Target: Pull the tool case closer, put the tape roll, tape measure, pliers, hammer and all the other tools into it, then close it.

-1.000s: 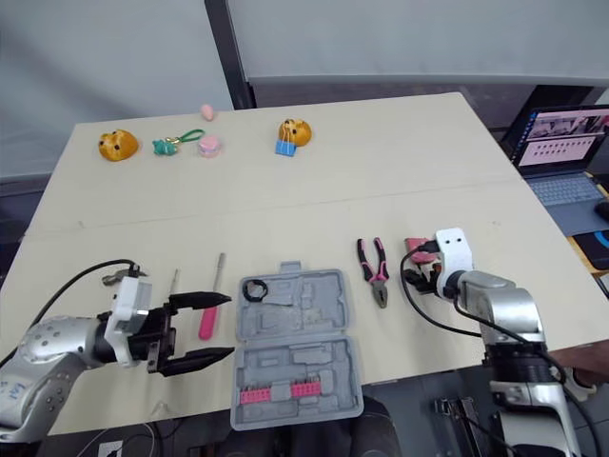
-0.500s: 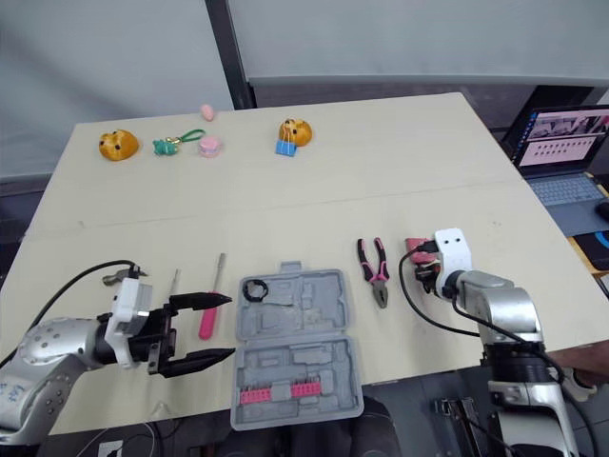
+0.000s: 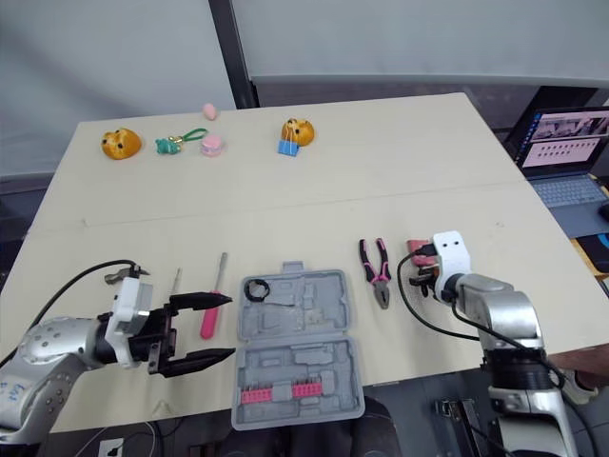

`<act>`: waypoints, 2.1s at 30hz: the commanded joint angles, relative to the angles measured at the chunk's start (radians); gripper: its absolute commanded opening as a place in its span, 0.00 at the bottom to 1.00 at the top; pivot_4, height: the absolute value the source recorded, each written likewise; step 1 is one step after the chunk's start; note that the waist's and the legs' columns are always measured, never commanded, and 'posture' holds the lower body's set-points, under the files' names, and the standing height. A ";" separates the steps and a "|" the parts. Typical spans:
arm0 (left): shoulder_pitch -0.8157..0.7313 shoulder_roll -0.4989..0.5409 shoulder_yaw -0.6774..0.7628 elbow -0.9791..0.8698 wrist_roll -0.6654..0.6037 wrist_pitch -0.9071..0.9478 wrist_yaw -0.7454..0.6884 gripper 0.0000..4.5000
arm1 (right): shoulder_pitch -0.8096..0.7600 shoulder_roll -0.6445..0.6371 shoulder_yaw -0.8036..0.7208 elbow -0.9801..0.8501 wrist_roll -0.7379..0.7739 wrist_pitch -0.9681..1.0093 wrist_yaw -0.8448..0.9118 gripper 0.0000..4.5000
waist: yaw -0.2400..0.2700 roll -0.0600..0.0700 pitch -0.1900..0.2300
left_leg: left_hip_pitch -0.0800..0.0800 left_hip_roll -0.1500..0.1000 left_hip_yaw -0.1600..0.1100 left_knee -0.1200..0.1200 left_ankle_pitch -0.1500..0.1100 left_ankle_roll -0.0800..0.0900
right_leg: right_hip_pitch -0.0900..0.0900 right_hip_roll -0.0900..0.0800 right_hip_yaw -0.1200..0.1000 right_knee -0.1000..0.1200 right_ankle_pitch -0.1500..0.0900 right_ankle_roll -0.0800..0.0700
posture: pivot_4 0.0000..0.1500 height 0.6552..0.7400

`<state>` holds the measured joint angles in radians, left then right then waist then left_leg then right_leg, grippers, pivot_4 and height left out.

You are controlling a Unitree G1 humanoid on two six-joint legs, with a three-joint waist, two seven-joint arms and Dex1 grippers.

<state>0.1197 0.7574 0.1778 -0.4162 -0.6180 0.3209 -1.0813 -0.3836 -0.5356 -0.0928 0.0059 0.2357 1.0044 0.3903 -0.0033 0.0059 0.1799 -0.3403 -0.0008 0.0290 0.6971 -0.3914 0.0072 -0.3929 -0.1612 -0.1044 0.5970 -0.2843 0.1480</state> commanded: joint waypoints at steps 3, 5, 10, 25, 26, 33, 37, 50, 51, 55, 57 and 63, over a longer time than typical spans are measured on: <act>-0.005 -0.004 -0.003 0.015 0.009 -0.035 -0.026 1.00 | 0.075 0.023 -0.023 -0.100 0.017 0.073 -0.023 0.00 | 0.001 0.000 0.000 | 0.000 0.000 0.000 0.000 0.000 0.000 | 0.000 0.000 0.000 0.000 0.000 0.000 | 1.00 1.00; -0.009 -0.004 -0.007 0.019 0.009 -0.037 -0.030 1.00 | 0.097 0.033 -0.033 -0.140 0.019 0.095 -0.028 0.00 | 0.002 0.000 0.000 | -0.001 0.000 0.000 0.000 0.000 0.000 | 0.000 0.000 0.000 -0.001 0.000 0.000 | 1.00 1.00; -0.024 -0.001 -0.019 0.029 0.006 -0.038 -0.044 1.00 | 0.163 0.055 -0.057 -0.243 0.028 0.148 -0.044 0.00 | 0.002 0.000 0.000 | -0.001 0.000 -0.001 0.000 0.000 0.000 | 0.000 0.000 -0.001 -0.001 0.000 0.000 | 1.00 1.00; -0.051 0.008 -0.039 0.061 0.009 -0.046 -0.109 1.00 | 0.394 0.109 -0.154 -0.578 0.061 0.330 -0.077 0.00 | 0.003 0.000 0.000 | -0.003 0.000 -0.003 -0.001 0.000 0.000 | 0.000 0.001 -0.002 -0.003 0.000 0.000 | 1.00 1.00; -0.052 0.007 -0.041 0.066 0.012 -0.050 -0.113 1.00 | 0.405 0.109 -0.157 -0.592 0.063 0.337 -0.076 0.00 | 0.003 0.000 0.000 | -0.003 0.000 -0.004 -0.001 0.000 0.000 | 0.000 0.001 -0.002 -0.003 0.000 0.000 | 1.00 1.00; -0.050 -0.002 -0.052 0.090 0.023 -0.074 -0.137 1.00 | 0.454 0.117 -0.173 -0.668 0.079 0.384 -0.076 0.00 | 0.003 0.000 0.000 | -0.003 0.000 -0.006 -0.001 0.000 0.000 | 0.000 0.001 -0.002 -0.003 0.000 0.000 | 1.00 1.00; -0.045 -0.001 -0.056 0.098 0.029 -0.086 -0.148 1.00 | 0.496 0.129 -0.173 -0.728 0.091 0.418 -0.074 0.00 | 0.003 0.000 0.000 | -0.003 0.000 -0.007 -0.002 0.000 0.000 | 0.000 0.001 -0.002 -0.004 0.000 0.000 | 1.00 1.00; -0.046 -0.005 -0.071 0.109 0.033 -0.096 -0.153 1.00 | 0.556 0.150 -0.193 -0.808 0.101 0.469 -0.074 0.00 | 0.003 0.001 0.001 | -0.003 0.000 -0.011 -0.002 0.000 0.000 | 0.000 0.001 -0.001 -0.004 0.000 0.000 | 1.00 1.00; -0.046 -0.005 -0.072 0.108 0.033 -0.097 -0.152 1.00 | 0.558 0.151 -0.193 -0.809 0.102 0.469 -0.074 0.00 | 0.003 0.001 0.001 | -0.003 0.000 -0.011 -0.002 0.000 0.000 | 0.000 0.001 -0.001 -0.004 0.000 0.000 | 1.00 1.00; -0.043 -0.005 -0.074 0.106 0.032 -0.098 -0.151 1.00 | 0.561 0.156 -0.190 -0.812 0.103 0.472 -0.076 0.00 | 0.003 0.001 0.001 | -0.003 0.000 -0.011 -0.002 0.000 0.000 | 0.000 0.001 -0.001 -0.004 0.000 0.000 | 1.00 1.00; -0.042 -0.004 -0.075 0.107 0.033 -0.099 -0.152 1.00 | 0.562 0.157 -0.189 -0.816 0.104 0.476 -0.075 0.00 | 0.003 0.001 0.001 | -0.003 0.000 -0.011 -0.002 0.000 0.000 | 0.000 0.001 -0.001 -0.004 0.000 0.000 | 1.00 1.00; -0.041 -0.005 -0.077 0.107 0.033 -0.098 -0.151 1.00 | 0.554 0.157 -0.185 -0.815 0.107 0.486 -0.072 0.00 | 0.003 0.001 0.001 | -0.003 0.000 -0.011 -0.002 0.000 0.000 | 0.000 0.001 -0.001 -0.004 0.000 0.000 | 1.00 1.00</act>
<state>0.0715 0.7573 0.0985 -0.3011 -0.5838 0.2370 -1.2251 0.1658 -0.3821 -0.2722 -0.7801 0.3340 1.4836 0.3261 -0.0006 0.0071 0.1807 -0.3432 -0.0012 0.0179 0.6949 -0.3917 0.0074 -0.3933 -0.1601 -0.1059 0.5930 -0.2842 0.1483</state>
